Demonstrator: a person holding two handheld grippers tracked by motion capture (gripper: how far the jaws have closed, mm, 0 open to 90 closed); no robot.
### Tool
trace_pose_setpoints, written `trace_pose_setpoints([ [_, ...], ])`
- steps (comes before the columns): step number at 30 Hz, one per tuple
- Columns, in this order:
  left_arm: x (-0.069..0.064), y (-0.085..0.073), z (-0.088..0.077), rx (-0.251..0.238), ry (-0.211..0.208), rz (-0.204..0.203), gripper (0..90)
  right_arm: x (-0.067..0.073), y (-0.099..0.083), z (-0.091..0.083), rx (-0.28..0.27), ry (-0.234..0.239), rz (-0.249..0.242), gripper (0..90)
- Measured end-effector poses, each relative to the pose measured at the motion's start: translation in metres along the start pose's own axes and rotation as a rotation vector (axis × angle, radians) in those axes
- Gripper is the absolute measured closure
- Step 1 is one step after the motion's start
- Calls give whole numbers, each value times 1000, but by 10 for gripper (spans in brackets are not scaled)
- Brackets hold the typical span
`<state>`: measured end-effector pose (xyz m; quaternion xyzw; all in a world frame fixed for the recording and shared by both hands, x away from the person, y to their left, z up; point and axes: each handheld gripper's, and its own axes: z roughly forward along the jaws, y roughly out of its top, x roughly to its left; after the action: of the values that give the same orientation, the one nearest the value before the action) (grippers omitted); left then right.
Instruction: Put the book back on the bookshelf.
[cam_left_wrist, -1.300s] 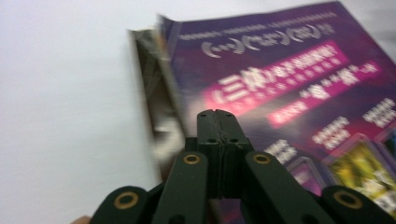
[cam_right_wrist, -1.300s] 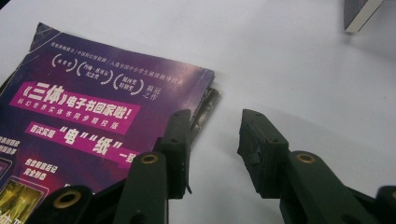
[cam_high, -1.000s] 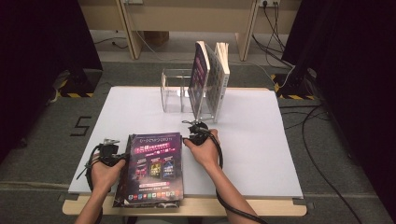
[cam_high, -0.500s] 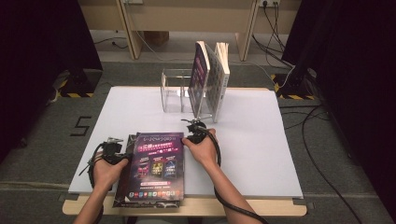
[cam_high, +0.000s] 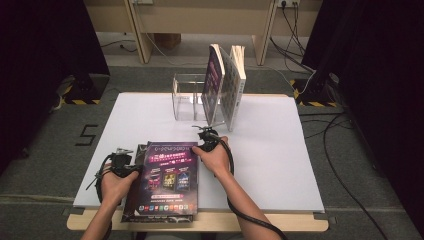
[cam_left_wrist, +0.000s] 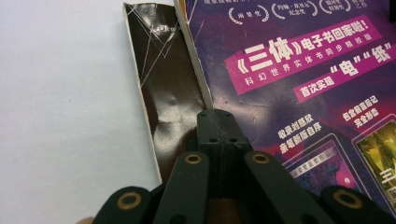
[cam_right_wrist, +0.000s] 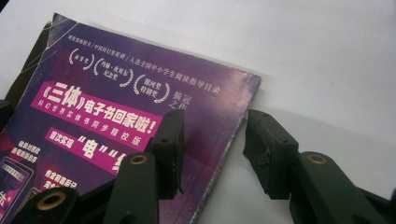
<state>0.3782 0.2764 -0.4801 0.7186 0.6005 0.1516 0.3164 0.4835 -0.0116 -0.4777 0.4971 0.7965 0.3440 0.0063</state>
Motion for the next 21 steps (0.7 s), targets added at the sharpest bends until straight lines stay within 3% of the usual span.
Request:
trace_pose_setpoints([
  [11,-3,0,0,4,3,7,897,-4,4,1,18,22,50,558],
  [15,-4,0,1,1,3,-7,896,-2,6,2,32,7,70,559],
  [21,-7,5,3,16,29,20,897,-1,6,2,28,-14,94,591],
])
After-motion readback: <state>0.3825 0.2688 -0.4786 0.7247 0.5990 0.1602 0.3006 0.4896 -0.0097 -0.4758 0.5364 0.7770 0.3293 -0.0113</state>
